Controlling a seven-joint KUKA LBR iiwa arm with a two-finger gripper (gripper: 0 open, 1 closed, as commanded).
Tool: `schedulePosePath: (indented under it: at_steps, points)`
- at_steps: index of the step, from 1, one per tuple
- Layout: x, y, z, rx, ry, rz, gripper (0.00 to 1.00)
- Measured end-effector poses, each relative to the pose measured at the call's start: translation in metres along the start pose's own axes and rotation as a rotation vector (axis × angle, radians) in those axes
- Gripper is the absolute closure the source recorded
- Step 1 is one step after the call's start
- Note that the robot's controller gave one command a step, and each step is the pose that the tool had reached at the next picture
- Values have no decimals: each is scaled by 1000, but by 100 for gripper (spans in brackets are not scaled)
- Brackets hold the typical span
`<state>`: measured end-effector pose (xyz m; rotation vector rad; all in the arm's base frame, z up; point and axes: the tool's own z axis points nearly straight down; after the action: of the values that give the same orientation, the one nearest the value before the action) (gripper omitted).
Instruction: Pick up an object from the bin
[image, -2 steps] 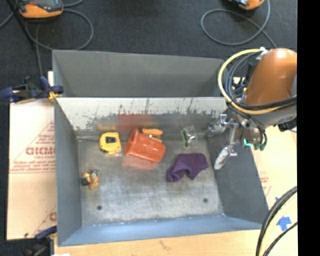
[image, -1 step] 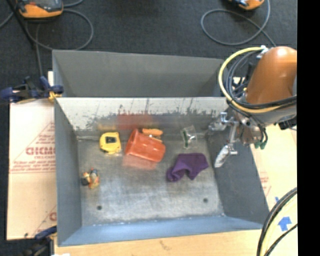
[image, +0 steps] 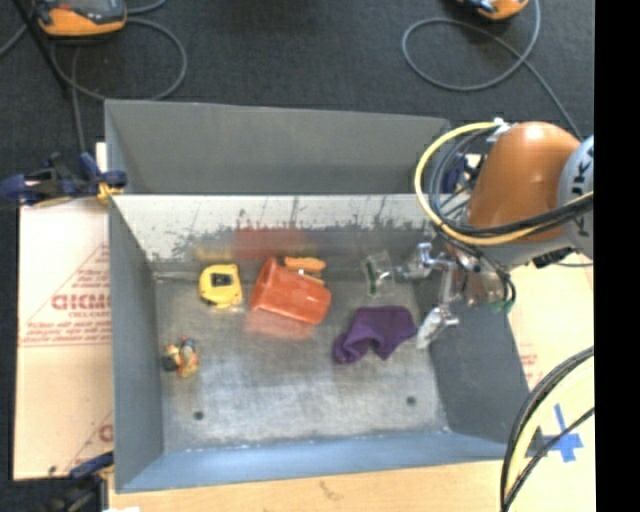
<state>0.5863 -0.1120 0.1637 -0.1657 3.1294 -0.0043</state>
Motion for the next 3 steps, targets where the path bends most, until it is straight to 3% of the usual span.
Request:
schedulePosePath:
  at_steps: [1,2,3]
  points:
    - [-2,1,35,-3,8,-63,0]
    - [-14,7,41,-2,1,-308,0]
    - [-22,9,89,-5,1,-240,0]
